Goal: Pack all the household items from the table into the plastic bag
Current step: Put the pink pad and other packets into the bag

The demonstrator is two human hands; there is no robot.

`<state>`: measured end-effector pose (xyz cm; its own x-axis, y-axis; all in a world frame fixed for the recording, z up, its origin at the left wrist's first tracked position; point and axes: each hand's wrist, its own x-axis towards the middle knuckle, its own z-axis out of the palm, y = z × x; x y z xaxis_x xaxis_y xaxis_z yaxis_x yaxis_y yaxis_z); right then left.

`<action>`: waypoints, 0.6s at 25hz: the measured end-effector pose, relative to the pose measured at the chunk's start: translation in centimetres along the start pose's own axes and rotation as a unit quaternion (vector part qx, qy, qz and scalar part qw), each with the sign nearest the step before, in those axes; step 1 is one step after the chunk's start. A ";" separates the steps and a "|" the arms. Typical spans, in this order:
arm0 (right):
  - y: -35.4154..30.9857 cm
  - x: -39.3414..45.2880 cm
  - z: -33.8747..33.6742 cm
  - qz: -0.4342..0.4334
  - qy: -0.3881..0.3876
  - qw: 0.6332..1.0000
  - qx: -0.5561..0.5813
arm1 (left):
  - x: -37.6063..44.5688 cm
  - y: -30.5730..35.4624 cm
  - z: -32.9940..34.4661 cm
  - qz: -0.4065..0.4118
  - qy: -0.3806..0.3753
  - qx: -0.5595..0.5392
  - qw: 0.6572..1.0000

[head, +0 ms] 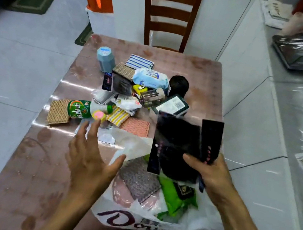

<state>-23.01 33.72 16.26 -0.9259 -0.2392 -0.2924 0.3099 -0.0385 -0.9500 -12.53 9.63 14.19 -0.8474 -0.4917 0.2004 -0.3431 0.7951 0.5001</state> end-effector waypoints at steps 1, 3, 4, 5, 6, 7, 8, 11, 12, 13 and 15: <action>-0.5 -0.4 -1.6 0.005 -0.054 0.998 -0.032 | 0.0 -0.7 0.2 -0.040 -0.023 0.015 0.999; -0.2 -0.4 -2.8 0.037 -0.155 0.976 -0.150 | 0.5 -0.5 0.1 -0.161 -0.089 -0.144 0.972; 0.4 -0.1 -2.4 0.046 -0.202 0.948 -0.243 | 0.7 -0.1 -0.1 -0.206 -0.123 -0.261 0.935; 1.3 0.4 -1.3 0.047 -0.248 0.907 -0.337 | 0.9 0.4 -0.5 -0.223 -0.125 -0.335 0.907; 2.4 0.9 0.1 0.041 -0.289 0.863 -0.412 | 1.2 1.0 -1.4 -0.218 -0.123 -0.382 0.889; 3.2 1.3 1.8 0.036 -0.317 0.824 -0.468 | 1.5 1.5 -2.3 -0.200 -0.121 -0.426 0.874; 4.3 1.8 3.2 0.024 -0.322 0.790 -0.522 | 1.7 1.9 -3.1 -0.170 -0.127 -0.457 0.864; 5.9 1.6 5.6 -0.105 -0.150 0.722 -0.667 | 2.2 1.9 -4.0 -0.111 -0.169 -0.459 0.865; 5.9 1.1 5.5 -0.141 -0.119 0.721 -0.668 | 2.3 1.6 -3.7 -0.120 -0.173 -0.438 0.874; 5.8 0.4 4.8 -0.172 -0.111 0.734 -0.648 | 2.4 1.3 -3.2 -0.130 -0.174 -0.412 0.885; 5.4 -0.9 1.8 -0.197 -0.065 0.738 -0.642 | 2.7 1.1 -2.3 -0.149 -0.179 -0.386 0.893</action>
<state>-20.09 31.94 11.62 -0.8356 -0.5484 -0.0316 -0.5146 0.8017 -0.3040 -14.22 8.36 17.22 -0.8878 -0.3856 -0.2512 -0.3102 0.0979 0.9456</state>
